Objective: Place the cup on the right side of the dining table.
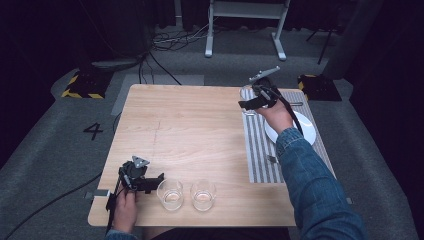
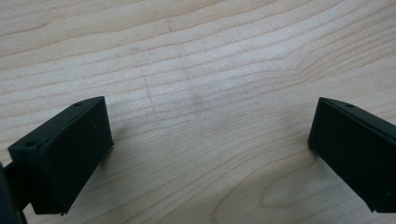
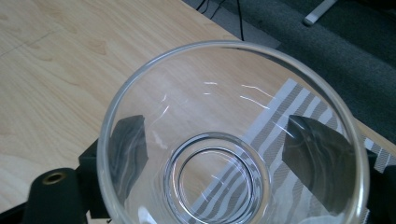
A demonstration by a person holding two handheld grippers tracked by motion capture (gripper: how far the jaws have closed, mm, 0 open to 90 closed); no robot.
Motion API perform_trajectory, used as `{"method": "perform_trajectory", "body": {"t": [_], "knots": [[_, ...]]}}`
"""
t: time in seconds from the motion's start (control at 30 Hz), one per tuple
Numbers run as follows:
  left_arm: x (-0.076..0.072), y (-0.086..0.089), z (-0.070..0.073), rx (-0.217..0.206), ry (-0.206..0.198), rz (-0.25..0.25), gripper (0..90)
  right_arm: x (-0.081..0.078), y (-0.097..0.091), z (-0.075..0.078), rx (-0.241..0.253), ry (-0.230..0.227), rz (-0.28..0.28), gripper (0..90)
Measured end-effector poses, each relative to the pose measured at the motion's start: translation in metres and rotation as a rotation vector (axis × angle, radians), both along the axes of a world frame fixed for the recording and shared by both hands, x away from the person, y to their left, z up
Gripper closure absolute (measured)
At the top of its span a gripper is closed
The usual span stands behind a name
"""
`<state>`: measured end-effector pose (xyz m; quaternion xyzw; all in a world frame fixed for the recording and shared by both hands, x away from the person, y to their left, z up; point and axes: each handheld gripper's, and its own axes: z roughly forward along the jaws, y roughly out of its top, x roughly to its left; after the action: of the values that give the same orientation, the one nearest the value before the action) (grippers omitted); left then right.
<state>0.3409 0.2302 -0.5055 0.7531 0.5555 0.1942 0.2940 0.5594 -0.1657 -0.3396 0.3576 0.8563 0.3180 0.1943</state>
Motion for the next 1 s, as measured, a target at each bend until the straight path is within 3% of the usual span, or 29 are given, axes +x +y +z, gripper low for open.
{"method": "perform_trajectory", "body": {"t": [0.4,0.57,0.7,1.0], "knots": [[0.0,0.0,0.0,0.0,0.0,0.003,0.0,0.043,-0.004,-0.008,-0.002,0.008,-0.087,19.7],[0.0,0.0,0.0,0.0,-0.002,0.002,0.0,0.06,-0.006,-0.013,-0.04,0.017,-0.133,19.7],[0.0,0.0,0.0,-0.001,-0.001,0.004,0.0,0.068,-0.009,-0.017,-0.01,0.024,-0.158,19.7],[0.0,0.0,0.0,-0.004,-0.001,0.003,0.0,0.077,-0.009,-0.038,-0.022,0.062,-0.201,19.6]]}}
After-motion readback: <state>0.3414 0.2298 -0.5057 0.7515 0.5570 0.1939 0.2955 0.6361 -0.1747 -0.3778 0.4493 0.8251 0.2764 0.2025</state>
